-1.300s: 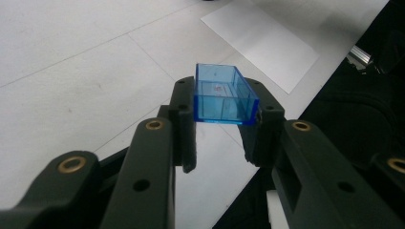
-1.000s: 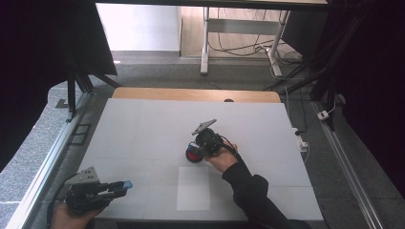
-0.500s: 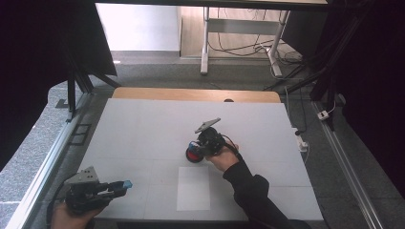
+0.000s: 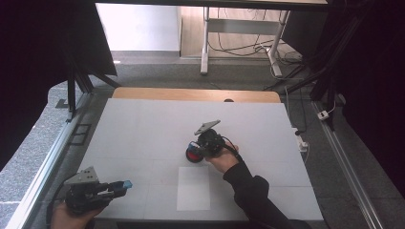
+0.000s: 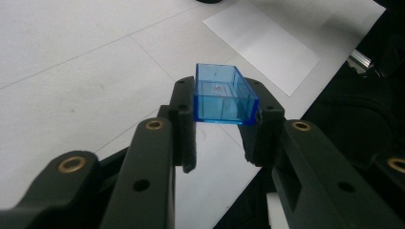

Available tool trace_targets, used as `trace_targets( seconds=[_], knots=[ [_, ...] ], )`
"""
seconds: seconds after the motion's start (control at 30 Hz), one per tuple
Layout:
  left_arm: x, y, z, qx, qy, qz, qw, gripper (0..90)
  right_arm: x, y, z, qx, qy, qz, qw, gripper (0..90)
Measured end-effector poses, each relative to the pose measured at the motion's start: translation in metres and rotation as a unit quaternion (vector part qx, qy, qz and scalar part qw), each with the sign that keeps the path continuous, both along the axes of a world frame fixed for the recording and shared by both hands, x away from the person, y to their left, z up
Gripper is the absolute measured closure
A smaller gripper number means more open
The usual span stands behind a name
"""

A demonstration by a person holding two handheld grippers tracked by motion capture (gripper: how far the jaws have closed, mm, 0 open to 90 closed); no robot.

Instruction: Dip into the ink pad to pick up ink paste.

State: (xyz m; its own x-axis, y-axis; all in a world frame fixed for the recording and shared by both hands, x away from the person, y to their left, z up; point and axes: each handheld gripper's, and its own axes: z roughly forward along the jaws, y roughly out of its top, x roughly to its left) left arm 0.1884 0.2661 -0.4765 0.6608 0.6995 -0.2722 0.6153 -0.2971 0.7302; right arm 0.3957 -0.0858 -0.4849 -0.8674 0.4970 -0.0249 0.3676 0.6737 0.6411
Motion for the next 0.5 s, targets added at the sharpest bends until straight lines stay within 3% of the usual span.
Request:
trace_targets(
  seconds=[0.5],
  knots=[
    [-0.0004,0.0005,0.0,-0.001,0.001,0.002,1.0,68.7,-0.0022,0.0004,0.0016,-0.007,-0.01,0.009,0.9999,70.6]
  ],
)
